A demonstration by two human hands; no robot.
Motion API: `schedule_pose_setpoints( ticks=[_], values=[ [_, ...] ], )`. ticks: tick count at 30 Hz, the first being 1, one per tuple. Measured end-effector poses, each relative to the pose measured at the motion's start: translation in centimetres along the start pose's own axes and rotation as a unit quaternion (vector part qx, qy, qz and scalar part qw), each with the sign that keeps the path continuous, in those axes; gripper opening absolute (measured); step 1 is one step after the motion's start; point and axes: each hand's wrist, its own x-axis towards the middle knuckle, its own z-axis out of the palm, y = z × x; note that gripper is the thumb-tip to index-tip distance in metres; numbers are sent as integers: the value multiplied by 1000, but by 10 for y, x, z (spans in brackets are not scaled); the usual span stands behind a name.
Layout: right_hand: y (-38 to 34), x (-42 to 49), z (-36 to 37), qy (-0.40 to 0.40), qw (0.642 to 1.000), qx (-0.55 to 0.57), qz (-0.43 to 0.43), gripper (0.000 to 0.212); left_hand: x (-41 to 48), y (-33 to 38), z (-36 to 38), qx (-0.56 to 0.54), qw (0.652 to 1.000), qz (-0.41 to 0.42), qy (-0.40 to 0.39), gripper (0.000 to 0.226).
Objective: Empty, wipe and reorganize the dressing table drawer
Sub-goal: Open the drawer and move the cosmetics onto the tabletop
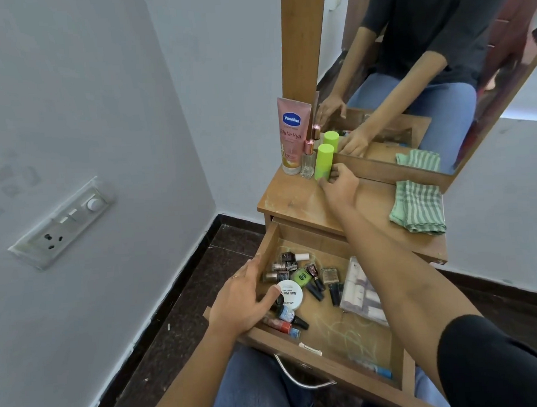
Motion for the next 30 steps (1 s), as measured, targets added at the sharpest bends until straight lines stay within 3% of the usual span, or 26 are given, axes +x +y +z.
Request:
schedule_pose_setpoints(
  ticks=[3, 8, 11, 14, 17, 19, 21, 30],
  values=[
    [1, 1, 2, 0, 1000, 1, 6, 28, 0, 2, -1, 2, 1000, -3, 3, 73],
    [2, -26, -12, -63, 997, -31, -29, 59, -1, 3, -2, 5, 1000, -7, -10, 70],
    [0, -79, -33, -93, 985, -14, -144, 39, -1, 3, -2, 17, 1000, -10, -11, 70],
    [16, -138, -54, -167, 955, -75, -234, 26, -1, 4, -2, 19, 1000, -9, -6, 69],
    [44, -169, -65, -263, 905, -294, -158, 49, -2, 4, -1, 20, 1000, -5, -5, 69],
    [51, -177, -71, -310, 839, -442, -62, 59, -1, 4, -2, 17, 1000, -9, -4, 70],
    [52, -181, -73, -342, 800, -491, -40, 58, 0, 4, -2, 15, 1000, -15, -7, 70],
    [53, -181, -66, -267, 820, -499, -89, 43, -1, 4, -3, 8, 1000, -24, -10, 70]
  ],
)
